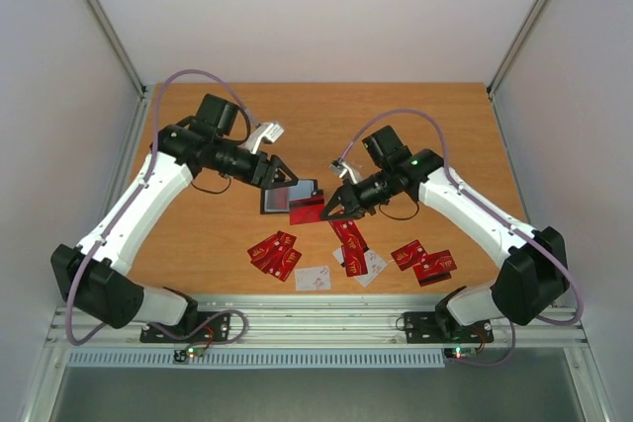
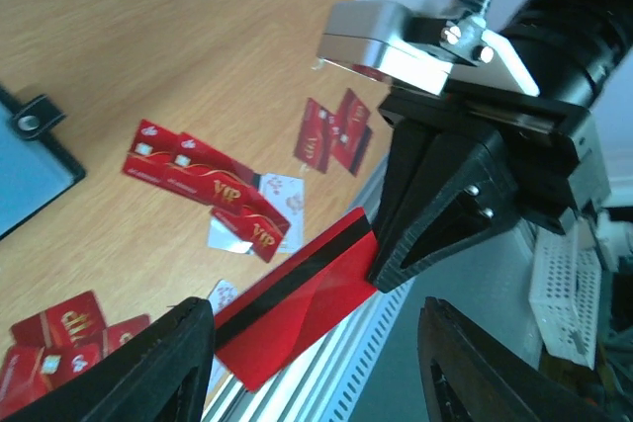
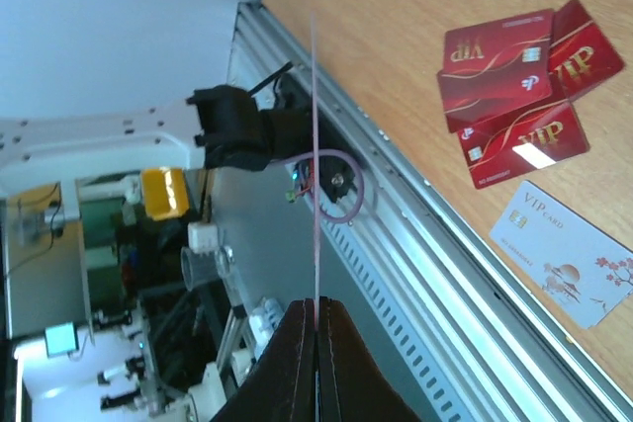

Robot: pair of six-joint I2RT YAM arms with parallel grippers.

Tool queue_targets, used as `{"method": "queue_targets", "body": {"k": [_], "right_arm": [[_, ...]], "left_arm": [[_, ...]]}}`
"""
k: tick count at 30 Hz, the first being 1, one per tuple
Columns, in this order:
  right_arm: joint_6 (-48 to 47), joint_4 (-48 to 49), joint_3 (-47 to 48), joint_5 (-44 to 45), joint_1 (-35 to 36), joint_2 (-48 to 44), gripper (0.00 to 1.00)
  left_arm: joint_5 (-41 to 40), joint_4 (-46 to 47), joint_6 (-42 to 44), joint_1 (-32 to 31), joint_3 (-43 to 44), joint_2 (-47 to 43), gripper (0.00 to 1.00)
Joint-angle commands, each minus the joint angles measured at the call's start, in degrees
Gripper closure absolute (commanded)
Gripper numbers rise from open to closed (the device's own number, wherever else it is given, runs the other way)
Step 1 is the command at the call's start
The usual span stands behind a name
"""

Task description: Put the credit cards into the card holder

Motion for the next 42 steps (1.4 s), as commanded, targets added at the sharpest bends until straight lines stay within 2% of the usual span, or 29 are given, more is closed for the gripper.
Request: {"method": "queue_targets", "body": {"k": [1, 5, 10, 20, 33, 42], "right_arm": [[-12.70, -7.29, 3.30, -8.55, -2.33, 0.65, 0.99], [-18.81, -13.25, 6.01, -10.03, -2.96, 1.97, 0.99], [-23.94, -18.85, 9.18, -10.65, -2.99, 3.62, 0.99], [-27.53, -22.54, 13.32, -13.99, -2.96, 5.17, 0.99], [-29.77, -24.90, 16.26, -14.37, -2.98, 7.53, 0.99], [-29.37, -24.71, 17.87, -12.70, -3.43, 8.31, 0.99]], "left_arm": [[9.37, -1.20, 4.61, 0.17, 1.61, 2.15, 0.42], [11.33, -2.58, 8.81, 0.18, 1.22, 2.84, 0.44], [16.35, -2.12, 9.80, 0.09, 1.09, 4.72, 0.47], [22.51, -1.20, 9.59, -1.92, -2.55, 5.40, 0.54], [26.49, -2.35, 9.80, -3.69, -2.52, 6.81, 0.84], [27.92, -3.22, 10.29, -4.52, -2.26, 7.00, 0.93]]}}
